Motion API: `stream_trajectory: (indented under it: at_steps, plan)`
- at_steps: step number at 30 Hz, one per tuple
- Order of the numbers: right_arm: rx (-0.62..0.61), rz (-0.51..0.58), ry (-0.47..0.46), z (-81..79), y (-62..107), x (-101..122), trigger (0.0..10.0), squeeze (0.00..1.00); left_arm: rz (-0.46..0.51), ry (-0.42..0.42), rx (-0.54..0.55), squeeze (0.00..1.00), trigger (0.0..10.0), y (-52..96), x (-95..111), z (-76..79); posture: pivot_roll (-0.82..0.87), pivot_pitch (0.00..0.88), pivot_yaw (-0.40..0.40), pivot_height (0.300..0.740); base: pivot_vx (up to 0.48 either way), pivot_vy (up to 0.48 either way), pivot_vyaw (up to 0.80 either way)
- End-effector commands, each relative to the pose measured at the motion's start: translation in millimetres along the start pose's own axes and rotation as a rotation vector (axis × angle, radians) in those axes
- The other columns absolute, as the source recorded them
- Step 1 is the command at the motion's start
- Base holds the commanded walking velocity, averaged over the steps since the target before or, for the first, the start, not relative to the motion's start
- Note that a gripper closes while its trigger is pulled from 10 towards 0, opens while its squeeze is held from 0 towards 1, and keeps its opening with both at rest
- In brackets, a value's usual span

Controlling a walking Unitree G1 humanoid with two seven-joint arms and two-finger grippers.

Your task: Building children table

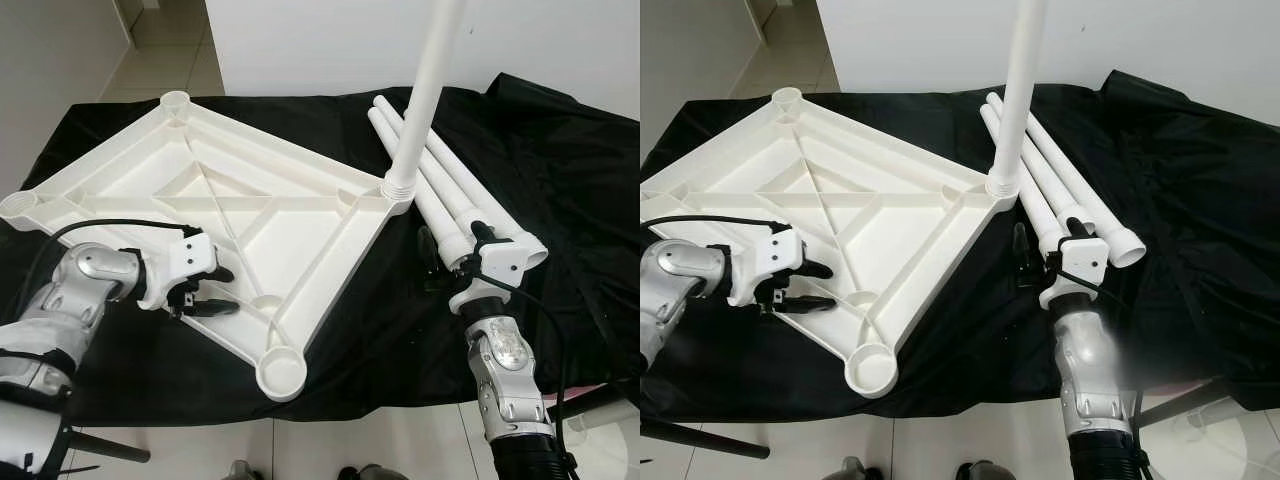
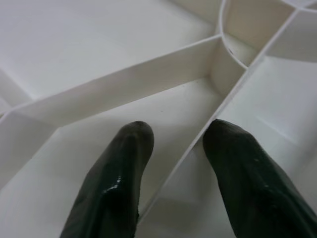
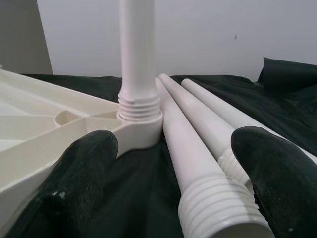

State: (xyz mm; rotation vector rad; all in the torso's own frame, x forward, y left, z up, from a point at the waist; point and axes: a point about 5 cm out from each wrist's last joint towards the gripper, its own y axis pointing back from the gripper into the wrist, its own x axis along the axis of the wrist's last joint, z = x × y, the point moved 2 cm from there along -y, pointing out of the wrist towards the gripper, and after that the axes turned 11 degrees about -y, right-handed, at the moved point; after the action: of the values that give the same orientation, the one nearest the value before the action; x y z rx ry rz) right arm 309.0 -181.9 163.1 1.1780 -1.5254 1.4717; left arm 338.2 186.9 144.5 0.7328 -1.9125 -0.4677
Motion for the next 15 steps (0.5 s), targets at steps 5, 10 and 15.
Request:
stream_trajectory:
  at_steps: [5, 10, 15]
  plan:
    - [-0.011, -0.025, -0.003, -0.1, 5.0, -6.6, 10.0, 0.00, -0.061, 0.080, -0.019, 0.00, 0.0, -0.5, -21.8, 13.0, -0.04, 0.141, 0.052, 0.740, 0.000, 0.000, 0.00]
    - [-0.012, -0.028, -0.005, -1.4, 5.2, -8.0, 10.0, 0.00, -0.030, 0.066, -0.033, 0.00, 10.0, -3.1, -18.2, 13.6, -0.04, 0.141, 0.055, 0.740, 0.000, 0.000, 0.00]
    - [-0.013, -0.031, -0.010, -3.0, 5.3, -9.5, 10.0, 0.00, 0.039, 0.065, -0.050, 1.00, 10.0, -7.6, -12.6, 15.9, -0.04, 0.140, 0.054, 0.740, 0.000, 0.000, 0.00]
